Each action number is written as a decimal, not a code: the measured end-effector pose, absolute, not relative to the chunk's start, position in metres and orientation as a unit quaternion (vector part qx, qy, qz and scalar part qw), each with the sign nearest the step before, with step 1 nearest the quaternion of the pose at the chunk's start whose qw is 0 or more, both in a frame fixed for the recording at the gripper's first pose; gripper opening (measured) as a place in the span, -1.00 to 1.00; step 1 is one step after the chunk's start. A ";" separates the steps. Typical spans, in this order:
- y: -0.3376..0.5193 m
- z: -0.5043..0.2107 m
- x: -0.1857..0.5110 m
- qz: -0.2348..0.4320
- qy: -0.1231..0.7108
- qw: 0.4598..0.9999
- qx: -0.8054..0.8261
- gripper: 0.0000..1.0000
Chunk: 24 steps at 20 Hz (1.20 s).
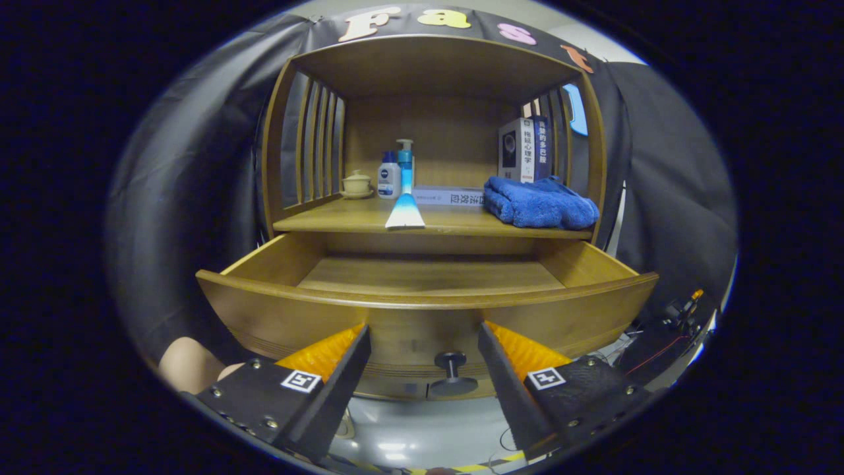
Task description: Pull open the drawer, take out the items inside it, and place them on the countertop above the cabinet.
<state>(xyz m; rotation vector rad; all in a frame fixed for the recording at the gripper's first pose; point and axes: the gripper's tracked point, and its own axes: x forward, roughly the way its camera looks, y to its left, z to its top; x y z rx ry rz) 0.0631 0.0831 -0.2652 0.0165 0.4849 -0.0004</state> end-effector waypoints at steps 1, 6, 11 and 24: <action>0.083 -0.268 0.062 0.002 0.252 0.968 0.004 0.96; 0.083 -0.268 0.073 0.002 0.245 0.969 0.003 0.96; 0.086 -0.273 0.095 -0.005 0.241 0.970 0.003 0.96; 0.084 -0.278 0.114 0.003 0.237 0.971 0.000 0.96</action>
